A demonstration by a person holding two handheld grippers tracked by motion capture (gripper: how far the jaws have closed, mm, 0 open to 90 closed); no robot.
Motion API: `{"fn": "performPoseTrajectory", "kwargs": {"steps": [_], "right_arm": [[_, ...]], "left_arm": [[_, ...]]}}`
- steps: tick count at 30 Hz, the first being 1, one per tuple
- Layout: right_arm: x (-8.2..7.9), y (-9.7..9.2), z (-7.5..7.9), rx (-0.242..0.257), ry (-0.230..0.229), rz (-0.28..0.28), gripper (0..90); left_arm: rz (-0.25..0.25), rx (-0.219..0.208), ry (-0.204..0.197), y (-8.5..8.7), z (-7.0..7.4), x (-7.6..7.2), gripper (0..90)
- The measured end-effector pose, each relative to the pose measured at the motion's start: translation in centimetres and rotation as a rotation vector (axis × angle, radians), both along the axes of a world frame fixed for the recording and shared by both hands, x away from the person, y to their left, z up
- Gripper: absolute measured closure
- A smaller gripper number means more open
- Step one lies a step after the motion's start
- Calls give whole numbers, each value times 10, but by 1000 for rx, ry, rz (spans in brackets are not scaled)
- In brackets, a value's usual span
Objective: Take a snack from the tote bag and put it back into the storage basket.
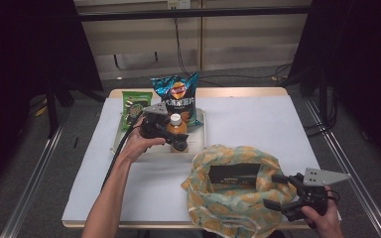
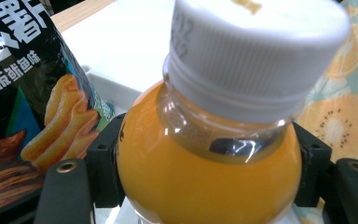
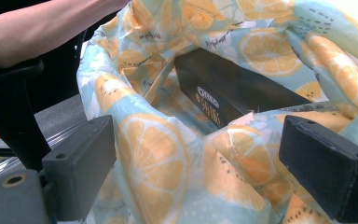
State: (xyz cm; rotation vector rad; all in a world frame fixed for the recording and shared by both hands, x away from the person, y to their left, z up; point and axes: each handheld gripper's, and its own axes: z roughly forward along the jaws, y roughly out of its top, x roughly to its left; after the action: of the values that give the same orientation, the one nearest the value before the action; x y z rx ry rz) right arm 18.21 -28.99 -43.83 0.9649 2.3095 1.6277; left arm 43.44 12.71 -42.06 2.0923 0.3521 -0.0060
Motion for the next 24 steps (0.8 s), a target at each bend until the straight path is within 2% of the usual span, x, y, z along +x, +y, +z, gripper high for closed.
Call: {"fn": "performPoseTrajectory", "kwargs": {"steps": [2, 7, 9, 11, 15, 18, 20, 22, 24], "right_arm": [[0, 0, 0, 0, 0, 4, 104], [-1, 1, 1, 1, 0, 6, 104], [-1, 0, 1, 3, 0, 3, 104], [-1, 0, 1, 2, -3, 2, 104], [-1, 0, 1, 0, -1, 5, 104], [-2, 1, 1, -3, -3, 6, 103], [-2, 0, 1, -2, -6, 7, 103], [-2, 0, 2, -3, -6, 7, 104], [-3, 0, 2, -4, -5, 7, 103]], "left_arm": [[25, -3, 17, 1, 0, 0, 299], [69, 7, 13, -3, 0, -3, 281], [106, 21, 6, -5, 2, -5, 194], [132, 10, 20, -7, 3, -7, 131], [198, 21, 26, -10, 5, -12, 84], [250, 14, 4, -11, 7, -19, 84], [302, -4, -6, -10, 6, -24, 106], [352, 2, -30, -10, 4, -28, 105], [376, -1, -36, -8, 4, -31, 113]]}}
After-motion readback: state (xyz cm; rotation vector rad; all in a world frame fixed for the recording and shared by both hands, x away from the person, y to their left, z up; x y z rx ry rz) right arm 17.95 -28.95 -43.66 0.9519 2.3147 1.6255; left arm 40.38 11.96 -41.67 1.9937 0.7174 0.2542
